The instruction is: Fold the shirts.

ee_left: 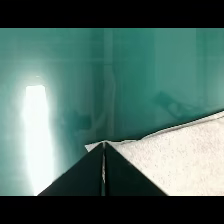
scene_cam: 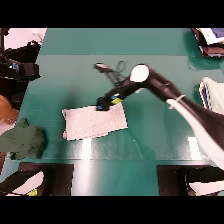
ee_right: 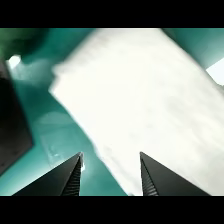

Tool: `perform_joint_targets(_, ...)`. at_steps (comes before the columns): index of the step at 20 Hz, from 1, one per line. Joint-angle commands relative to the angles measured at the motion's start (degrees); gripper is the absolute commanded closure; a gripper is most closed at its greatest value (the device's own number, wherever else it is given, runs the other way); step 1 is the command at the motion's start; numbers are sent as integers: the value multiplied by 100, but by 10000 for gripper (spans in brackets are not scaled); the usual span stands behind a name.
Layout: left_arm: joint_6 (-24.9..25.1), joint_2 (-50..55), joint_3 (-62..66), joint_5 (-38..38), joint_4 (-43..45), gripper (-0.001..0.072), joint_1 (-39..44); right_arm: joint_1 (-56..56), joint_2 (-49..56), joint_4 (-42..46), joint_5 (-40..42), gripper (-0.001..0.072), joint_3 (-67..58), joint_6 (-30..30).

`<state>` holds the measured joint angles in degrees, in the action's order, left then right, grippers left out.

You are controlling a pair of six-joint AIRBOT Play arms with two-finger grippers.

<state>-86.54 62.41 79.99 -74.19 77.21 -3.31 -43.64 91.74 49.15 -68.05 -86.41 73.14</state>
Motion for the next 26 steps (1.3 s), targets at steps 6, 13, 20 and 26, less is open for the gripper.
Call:
perform_joint_targets(6, 7, -9, 7, 61, -138, 681, -11, 1982, -1091, -87, 293, 5, 2916, 251)
perform_joint_targets(13, 4, -9, 7, 162, -356, 681, -11, 1309, 205, -1749, 686, 124, 2603, -114)
perform_joint_targets(20, 0, -4, -15, 120, -734, 681, 11, 485, 1117, -2280, 804, 631, 1412, -496)
perform_joint_targets(26, -2, -4, -24, 142, -763, 681, 1062, 1331, 872, -1565, 199, 700, 570, -435)
